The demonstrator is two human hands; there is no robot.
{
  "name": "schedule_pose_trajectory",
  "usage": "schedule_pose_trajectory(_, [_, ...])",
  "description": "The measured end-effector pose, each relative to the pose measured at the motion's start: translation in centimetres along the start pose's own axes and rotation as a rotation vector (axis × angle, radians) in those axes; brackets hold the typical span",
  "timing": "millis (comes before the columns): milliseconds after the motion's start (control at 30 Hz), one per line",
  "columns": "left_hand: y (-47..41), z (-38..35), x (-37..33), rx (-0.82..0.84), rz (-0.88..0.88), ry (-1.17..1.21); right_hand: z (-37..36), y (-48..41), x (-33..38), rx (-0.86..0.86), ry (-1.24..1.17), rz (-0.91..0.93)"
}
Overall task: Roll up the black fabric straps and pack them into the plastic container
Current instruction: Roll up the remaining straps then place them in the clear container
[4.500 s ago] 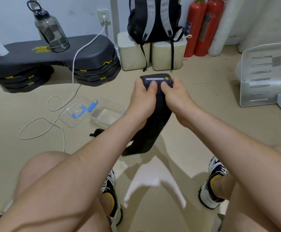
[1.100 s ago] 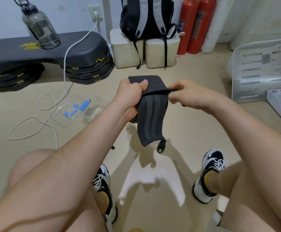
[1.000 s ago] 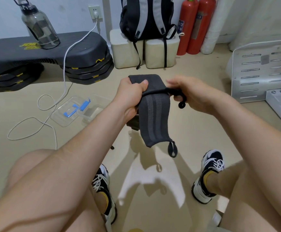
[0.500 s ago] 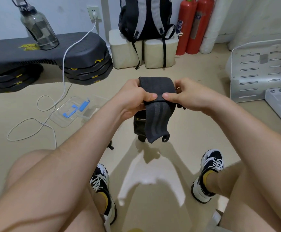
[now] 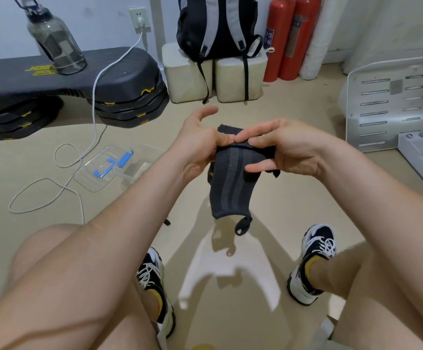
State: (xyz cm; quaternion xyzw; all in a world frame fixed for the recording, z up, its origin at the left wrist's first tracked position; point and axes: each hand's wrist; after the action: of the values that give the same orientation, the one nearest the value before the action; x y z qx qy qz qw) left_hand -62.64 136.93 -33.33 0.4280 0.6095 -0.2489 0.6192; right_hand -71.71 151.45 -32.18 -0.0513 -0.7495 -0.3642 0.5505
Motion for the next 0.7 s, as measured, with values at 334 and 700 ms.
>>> schedule_pose_trajectory(334, [2.4,1.9,0.2,0.645,-0.093,-0.469,0.6,-0.8,0.3,-0.302,-0.268,0.123])
schedule_pose_trajectory(700, [2.2,2.6,0.7,0.514,-0.040,-0.353,0.1,-1.3,-0.1,-0.456,0.020,0.184])
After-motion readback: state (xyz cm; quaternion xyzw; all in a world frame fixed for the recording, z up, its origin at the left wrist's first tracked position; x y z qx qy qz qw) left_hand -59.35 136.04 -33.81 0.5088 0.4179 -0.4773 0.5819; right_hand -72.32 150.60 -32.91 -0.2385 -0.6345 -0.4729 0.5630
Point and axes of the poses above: each hand's wrist, its own y-axis away from the middle knuckle, its own z-axis out of the back of the hand, x = y × z, and after that the axes turned 4 degrees about -z, right-handed
